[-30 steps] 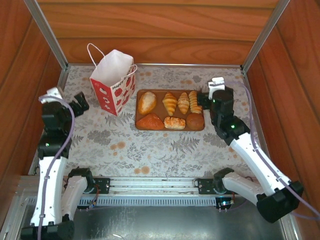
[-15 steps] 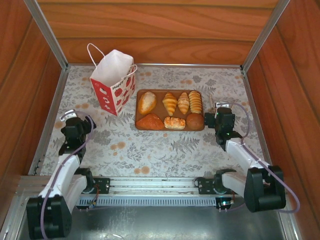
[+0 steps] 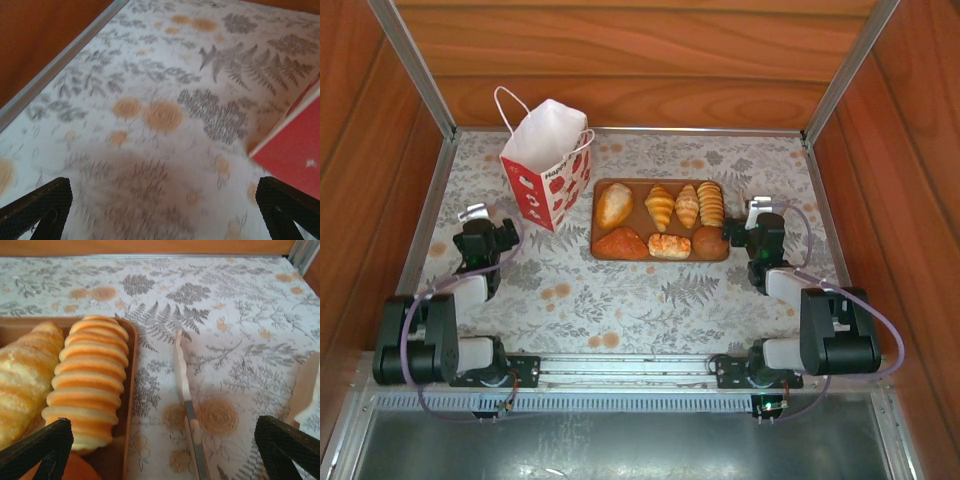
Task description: Take the fake bread out of the paper bag
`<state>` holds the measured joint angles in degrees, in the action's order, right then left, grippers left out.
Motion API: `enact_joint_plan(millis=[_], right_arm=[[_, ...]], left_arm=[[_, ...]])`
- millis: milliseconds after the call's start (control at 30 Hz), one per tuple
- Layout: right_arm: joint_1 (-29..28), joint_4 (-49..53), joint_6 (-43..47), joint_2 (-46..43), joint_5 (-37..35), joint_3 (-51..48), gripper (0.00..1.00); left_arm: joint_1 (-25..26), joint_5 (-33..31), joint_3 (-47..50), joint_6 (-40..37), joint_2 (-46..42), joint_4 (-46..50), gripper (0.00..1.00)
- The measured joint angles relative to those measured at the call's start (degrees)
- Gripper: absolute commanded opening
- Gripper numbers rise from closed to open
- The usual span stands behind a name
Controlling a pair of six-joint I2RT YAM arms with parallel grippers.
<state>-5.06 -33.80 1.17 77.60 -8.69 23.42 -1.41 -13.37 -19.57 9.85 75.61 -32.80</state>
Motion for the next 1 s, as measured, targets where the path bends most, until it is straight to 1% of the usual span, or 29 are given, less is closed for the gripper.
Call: enact_joint_plan(millis=[100, 267, 433, 567, 700, 1000], right_arm=[[1.5, -3.4, -0.1, 2.6, 2.2, 0.0, 1.0], [2.5, -8.9, -0.2, 6.5, 5.0, -0.6, 1.0], [2.6, -12.7, -0.8, 8.4, 4.7, -1.7, 1.0], [2.6, -10.1, -2.0, 9.4, 2.8, 0.4, 1.0], [2.9, -9.5, -2.6, 9.5, 1.6, 1.9, 1.0], [2.9, -8.6, -3.2, 9.5, 1.0, 1.9, 1.0]], left_arm=[[0.0, 1.3, -2.0, -1.7, 5.3, -5.0, 1.0], [0.0, 4.7, -1.9, -4.0, 12.2, -11.5, 1.0], [0.0, 4.4, -0.9, -4.1, 12.5, -14.6, 1.0], [0.8, 2.1, -0.9, -4.2, 12.5, -16.2, 1.0], [2.0, -0.1, -1.0, -4.7, 12.6, -16.7, 1.0], [2.2, -0.2, -1.0, -5.6, 12.6, -17.0, 1.0]])
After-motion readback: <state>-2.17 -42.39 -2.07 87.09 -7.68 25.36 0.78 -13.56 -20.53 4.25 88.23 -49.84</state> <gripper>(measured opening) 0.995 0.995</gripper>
